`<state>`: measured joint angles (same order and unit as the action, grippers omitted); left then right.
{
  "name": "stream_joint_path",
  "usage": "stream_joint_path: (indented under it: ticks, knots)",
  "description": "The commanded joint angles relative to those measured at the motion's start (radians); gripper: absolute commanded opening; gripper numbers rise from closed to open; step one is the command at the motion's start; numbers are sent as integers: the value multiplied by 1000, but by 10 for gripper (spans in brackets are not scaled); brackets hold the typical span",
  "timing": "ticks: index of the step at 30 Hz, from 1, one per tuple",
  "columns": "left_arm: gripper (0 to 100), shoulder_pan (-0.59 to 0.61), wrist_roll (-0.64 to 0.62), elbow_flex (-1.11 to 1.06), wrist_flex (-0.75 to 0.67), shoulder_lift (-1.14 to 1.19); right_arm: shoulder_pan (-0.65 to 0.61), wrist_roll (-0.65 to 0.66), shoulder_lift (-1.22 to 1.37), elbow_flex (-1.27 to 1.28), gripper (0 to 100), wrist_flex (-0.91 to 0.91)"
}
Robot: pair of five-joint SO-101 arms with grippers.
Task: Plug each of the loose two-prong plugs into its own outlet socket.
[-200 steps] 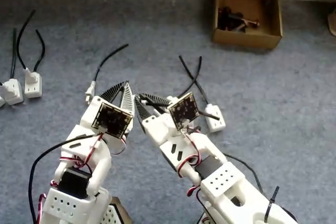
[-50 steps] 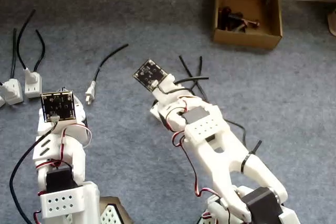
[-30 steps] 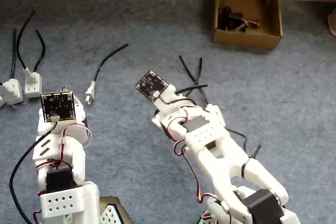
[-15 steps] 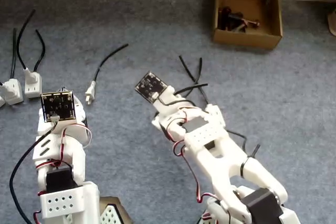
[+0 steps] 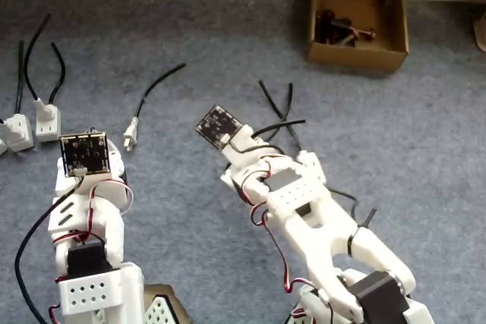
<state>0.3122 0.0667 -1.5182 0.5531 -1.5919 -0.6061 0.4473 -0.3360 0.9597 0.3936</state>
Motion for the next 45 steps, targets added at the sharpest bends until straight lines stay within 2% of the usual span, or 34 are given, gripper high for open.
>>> stream_joint_path:
  ticks: [1, 7, 12, 24, 30, 38, 45]
  knots:
    - [9, -19, -5, 12, -17, -12, -30, 3, -18, -76, 192, -12]
    - [11, -19, -5, 12, -14, -12, -36, 2, -18, -140, 215, 33]
    - [11, -19, -5, 12, -12, -12, -28, -115, -18, -242, 247, 156]
    - [11, -19, -5, 10, -12, -12, 68, -123, -18, -266, 247, 225]
    - [11, -21, -5, 10, -12, -12, 51, -123, -18, -266, 248, 305]
    - [11, -21, -5, 10, -12, -12, -33, -117, -18, -272, 255, 375]
    - [11, -21, -5, 10, -12, -12, -33, -123, -18, -277, 276, 352]
